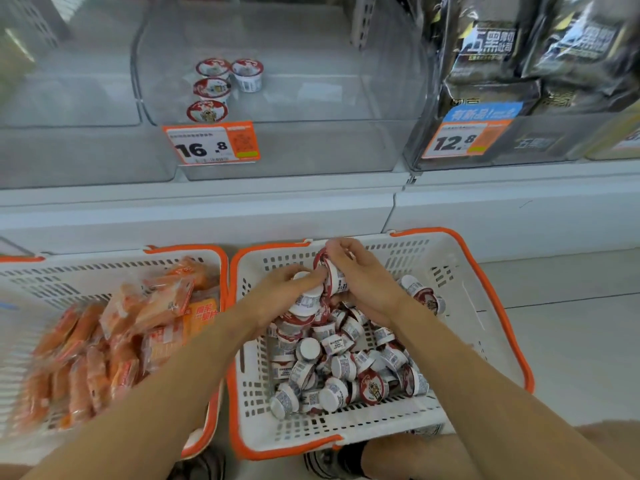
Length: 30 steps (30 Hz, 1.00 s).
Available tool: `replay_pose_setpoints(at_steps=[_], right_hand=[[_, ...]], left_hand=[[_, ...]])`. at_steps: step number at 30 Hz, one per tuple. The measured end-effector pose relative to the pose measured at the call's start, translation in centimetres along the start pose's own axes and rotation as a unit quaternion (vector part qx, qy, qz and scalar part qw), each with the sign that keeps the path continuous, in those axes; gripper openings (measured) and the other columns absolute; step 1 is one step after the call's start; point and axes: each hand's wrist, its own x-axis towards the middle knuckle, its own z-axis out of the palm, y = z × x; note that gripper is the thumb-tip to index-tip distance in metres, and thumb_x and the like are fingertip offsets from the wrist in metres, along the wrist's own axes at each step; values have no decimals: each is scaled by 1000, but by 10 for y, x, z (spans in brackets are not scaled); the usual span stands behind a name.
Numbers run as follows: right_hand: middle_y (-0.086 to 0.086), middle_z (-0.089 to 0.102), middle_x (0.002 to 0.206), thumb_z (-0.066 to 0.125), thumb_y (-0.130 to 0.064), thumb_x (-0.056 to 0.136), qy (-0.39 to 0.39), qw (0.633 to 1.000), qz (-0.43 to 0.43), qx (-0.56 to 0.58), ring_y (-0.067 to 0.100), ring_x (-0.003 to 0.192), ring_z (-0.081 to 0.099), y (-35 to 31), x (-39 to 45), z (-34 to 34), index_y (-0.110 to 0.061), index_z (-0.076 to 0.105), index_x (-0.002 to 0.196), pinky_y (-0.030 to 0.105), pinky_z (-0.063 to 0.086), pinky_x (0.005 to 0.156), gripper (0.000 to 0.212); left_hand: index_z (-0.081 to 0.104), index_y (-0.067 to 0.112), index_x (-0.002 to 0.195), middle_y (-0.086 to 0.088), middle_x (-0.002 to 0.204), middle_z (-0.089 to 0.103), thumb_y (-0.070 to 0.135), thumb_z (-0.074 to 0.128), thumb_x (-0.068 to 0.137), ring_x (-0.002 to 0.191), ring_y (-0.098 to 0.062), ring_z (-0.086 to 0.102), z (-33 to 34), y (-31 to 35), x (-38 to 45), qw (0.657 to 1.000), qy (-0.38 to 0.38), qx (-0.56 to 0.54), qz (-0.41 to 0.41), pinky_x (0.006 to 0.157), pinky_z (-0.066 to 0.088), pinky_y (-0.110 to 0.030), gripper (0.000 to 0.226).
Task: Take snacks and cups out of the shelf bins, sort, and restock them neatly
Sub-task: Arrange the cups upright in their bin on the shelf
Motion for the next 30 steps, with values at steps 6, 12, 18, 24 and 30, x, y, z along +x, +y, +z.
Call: replay_pose_setpoints(at_steps=[6,12,18,24,30], right_hand=[[10,70,111,85,-7,75,-19,997,-68,-34,25,90,72,-60,-25,24,-17,57,125,37,60,72,59],[25,70,105,47,7,90,-37,993,-92,70,41,86,69,-141,-32,36,-9,63,121,38,60,62,38],[14,70,93,53,-14,101,-37,994,-100,25,32,83,70,-226,25,60,-13,62,114,28,53,53,16],[10,69,93,58,-16,101,-31,995,6,-92,21,82,67,-254,139,84,-7,62,105,28,58,71,11],[11,72,103,62,-16,99,14,992,49,-112,19,87,70,-242,206,100,-2,58,130,34,62,71,35]], left_hand=[[75,32,88,5,87,75,62,63,67,91,-18,69,-44,59,-30,986,26,129,98,84,52,-37,38],[70,6,85,-13,80,71,43,64,89,68,-16,61,-77,108,-54,980,86,106,147,69,44,-30,38],[75,26,77,-10,83,75,52,60,73,81,-37,70,-122,147,-58,971,158,33,176,83,54,-51,30],[75,21,79,-10,83,74,42,65,88,84,-36,71,-142,155,-52,964,201,-32,171,87,55,-51,24],[73,19,87,-5,87,75,32,65,88,85,-26,70,-156,157,-41,970,158,-89,160,77,52,-35,16]])
